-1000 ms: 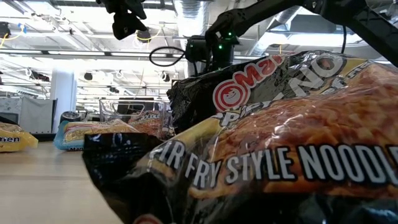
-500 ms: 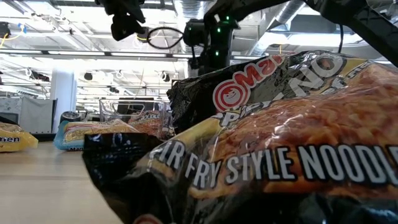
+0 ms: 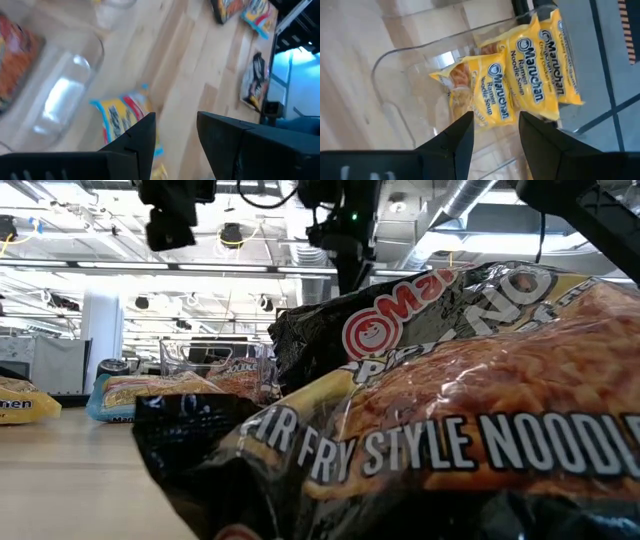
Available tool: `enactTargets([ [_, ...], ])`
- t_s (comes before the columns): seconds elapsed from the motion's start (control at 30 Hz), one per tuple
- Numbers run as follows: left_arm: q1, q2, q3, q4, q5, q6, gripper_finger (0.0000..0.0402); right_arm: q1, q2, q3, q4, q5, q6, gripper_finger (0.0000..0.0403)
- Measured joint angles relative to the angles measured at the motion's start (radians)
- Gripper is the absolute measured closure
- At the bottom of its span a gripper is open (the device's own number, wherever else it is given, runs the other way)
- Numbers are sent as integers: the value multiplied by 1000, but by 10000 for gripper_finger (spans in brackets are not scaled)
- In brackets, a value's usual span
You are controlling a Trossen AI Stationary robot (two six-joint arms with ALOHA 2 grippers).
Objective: Sort Maruchan noodles
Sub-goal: Put the blue noodle pack into the right transparent bin
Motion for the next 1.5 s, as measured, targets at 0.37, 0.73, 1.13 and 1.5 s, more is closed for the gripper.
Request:
enactTargets([
  [0.37, -180, -53, -24, -103, -118, -166, 271, 48, -97, -8, -140, -16, 119, 223],
  [0.73, -375, -61, -114, -107, -255, -403, 271, 148, -221, -8, -138, -193, 170, 223],
  [1.13, -455, -55, -197, -92, -314, -615, 271, 293, -339, -8, -139, -212, 183, 223],
  [1.5, -479, -44, -317, 98, -262, -680, 240, 395, -354, -8, -138, -212, 220, 223],
])
